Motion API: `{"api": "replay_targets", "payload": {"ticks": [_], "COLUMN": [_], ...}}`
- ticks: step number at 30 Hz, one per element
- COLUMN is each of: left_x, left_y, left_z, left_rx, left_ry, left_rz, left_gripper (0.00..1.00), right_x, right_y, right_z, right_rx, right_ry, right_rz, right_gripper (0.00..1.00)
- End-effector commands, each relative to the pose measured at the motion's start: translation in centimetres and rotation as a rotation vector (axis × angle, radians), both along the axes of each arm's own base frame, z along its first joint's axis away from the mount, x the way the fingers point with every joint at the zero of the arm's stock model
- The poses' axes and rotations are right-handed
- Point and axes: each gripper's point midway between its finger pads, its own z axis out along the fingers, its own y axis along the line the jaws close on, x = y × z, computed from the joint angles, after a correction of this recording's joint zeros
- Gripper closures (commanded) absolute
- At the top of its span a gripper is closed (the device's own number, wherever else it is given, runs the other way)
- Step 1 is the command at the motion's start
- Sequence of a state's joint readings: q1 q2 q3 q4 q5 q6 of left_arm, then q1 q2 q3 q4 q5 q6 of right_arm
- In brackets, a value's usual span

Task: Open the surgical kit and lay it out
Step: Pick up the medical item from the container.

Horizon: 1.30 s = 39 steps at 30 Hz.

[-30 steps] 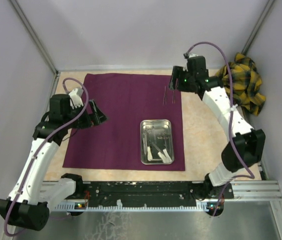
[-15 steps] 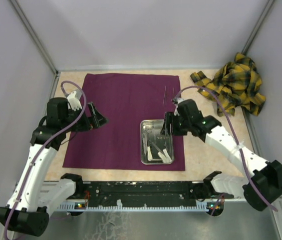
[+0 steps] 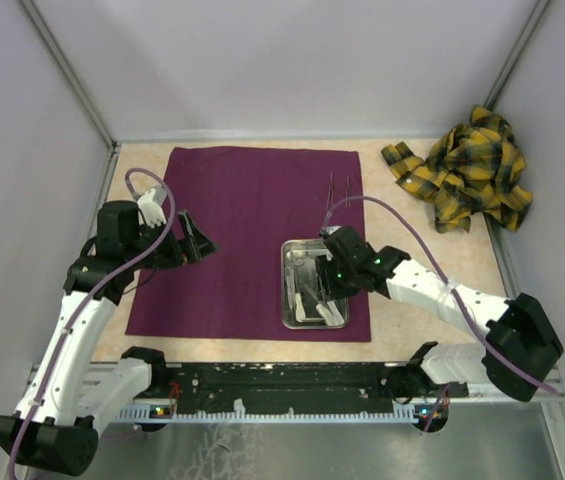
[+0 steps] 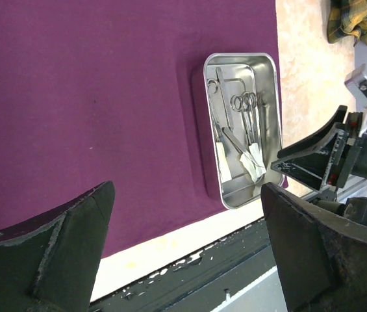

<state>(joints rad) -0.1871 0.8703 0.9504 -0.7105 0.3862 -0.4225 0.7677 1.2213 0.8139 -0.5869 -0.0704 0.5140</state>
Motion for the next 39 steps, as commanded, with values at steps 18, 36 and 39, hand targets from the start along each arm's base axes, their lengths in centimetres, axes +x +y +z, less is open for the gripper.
{"api": "replay_targets", "payload": {"ticks": [18,36,39], "left_x": [0.3,0.7,0.7], "left_y": [-0.1,-0.1,-0.1], "left_z": [-0.1,-0.5,-0.6], "left_rx": [-0.010,-0.006,-0.005], "left_ry": [-0.015,-0.006,-0.003], "left_rz": [0.001,0.003,0.003], "left_gripper": [0.00,0.00,0.00], "right_x": [4.0,4.5,4.4], "right_y": [2.8,2.7,2.8], "right_z": [-2.1,-5.2,-5.6], "right_rx": [-0.176,-0.276,-0.277], "right_ry": [-0.118,-0.101,-0.095], "right_rz": [0.115,0.145,0.152], "right_gripper": [0.68,0.67,0.67]}}
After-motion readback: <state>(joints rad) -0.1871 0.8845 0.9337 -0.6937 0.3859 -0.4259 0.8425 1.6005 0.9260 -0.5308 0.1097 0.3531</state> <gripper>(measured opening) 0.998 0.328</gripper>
